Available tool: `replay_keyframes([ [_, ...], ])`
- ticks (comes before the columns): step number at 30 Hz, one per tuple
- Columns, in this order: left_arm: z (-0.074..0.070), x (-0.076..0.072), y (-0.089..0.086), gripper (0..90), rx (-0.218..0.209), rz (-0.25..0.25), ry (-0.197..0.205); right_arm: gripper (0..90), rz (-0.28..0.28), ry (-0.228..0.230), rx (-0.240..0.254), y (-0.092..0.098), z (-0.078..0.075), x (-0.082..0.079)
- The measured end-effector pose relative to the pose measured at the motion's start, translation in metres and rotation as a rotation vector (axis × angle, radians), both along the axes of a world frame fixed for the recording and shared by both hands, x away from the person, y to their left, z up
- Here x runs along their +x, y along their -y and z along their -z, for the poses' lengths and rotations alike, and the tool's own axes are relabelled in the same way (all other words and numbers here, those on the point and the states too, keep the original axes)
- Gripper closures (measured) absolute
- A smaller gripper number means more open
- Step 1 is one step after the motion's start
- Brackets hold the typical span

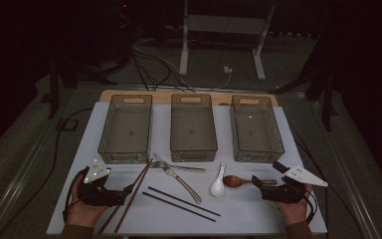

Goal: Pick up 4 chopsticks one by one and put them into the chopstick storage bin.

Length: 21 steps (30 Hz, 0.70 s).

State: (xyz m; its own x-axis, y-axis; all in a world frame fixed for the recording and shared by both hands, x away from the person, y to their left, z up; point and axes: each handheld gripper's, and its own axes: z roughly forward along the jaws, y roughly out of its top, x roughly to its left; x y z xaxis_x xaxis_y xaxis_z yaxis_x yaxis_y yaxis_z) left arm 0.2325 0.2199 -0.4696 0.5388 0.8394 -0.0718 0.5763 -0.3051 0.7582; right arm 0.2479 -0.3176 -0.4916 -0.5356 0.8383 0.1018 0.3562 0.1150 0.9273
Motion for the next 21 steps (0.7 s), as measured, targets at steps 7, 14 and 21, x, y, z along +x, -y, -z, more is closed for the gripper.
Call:
replay_keyframes([
  [7,0.006,-0.003,0.009,4.6,0.009,0.007,-0.022,0.0,0.004,-0.001,0.005,0.001,0.000,0.000],
  [14,0.013,-0.006,0.018,5.7,0.014,0.017,-0.043,0.0,0.003,0.000,0.005,0.001,0.000,0.000],
  [21,0.020,-0.009,0.025,6.8,0.029,0.024,-0.071,0.0,0.003,-0.002,0.006,0.001,0.000,0.000],
])
